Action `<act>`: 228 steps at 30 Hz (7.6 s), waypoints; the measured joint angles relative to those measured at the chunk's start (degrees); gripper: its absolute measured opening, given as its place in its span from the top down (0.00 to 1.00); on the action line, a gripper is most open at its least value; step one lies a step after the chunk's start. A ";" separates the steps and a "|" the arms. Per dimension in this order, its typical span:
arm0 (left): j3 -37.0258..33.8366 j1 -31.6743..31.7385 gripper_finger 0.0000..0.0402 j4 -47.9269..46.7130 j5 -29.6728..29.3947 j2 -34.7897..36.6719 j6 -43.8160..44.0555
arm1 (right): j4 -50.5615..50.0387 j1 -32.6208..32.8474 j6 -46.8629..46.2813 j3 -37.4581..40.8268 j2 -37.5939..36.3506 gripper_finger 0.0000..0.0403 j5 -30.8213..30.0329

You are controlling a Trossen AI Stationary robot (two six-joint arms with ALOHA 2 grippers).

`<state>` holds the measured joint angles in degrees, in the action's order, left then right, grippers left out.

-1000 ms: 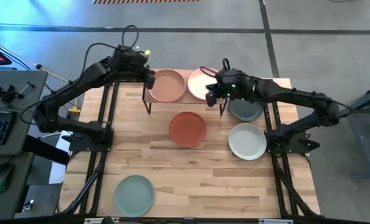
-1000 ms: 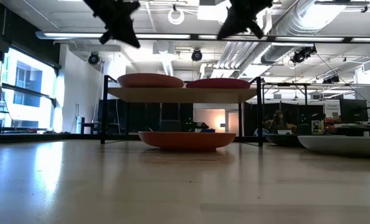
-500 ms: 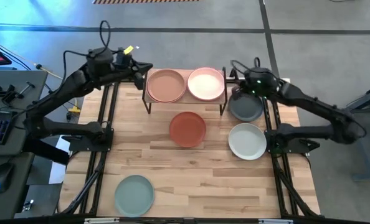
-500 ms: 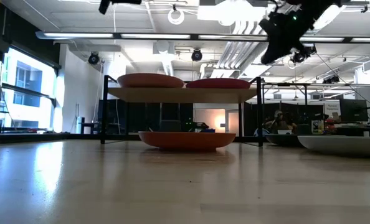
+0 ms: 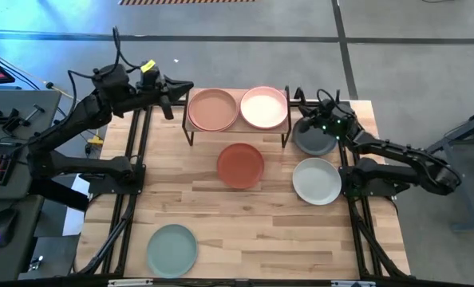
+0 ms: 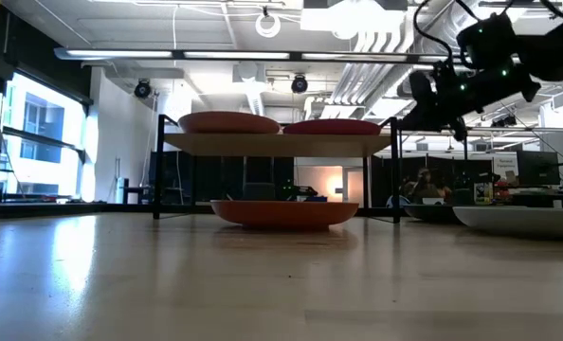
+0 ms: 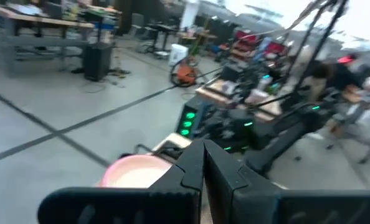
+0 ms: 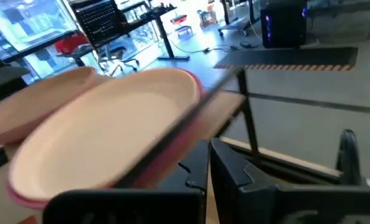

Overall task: Place and stack plates onto a shelf
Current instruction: Adjust the stack plates on the shelf, then stack the light blue plate on top of the light brown plate

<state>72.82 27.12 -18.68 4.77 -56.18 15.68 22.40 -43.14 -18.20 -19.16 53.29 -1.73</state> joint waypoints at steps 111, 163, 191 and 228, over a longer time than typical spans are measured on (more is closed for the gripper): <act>-42.45 -18.32 1.00 40.89 -6.12 18.62 2.21 | -7.98 34.41 8.20 -22.36 -2.24 1.00 5.15; -42.45 -18.26 0.94 39.47 -7.28 18.58 -0.43 | -10.39 34.46 8.18 -22.34 -2.26 1.00 5.15; -12.30 -48.47 0.56 -30.24 -2.66 0.43 24.04 | -11.12 34.45 8.18 -22.34 -2.26 1.00 5.15; -28.96 -75.39 0.60 -21.14 -9.99 -28.45 45.76 | -17.51 34.43 7.79 -22.34 -2.22 1.00 3.21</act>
<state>43.85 -48.27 -39.82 -5.22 -84.63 61.45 4.89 -8.71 -10.41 -41.50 51.07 1.48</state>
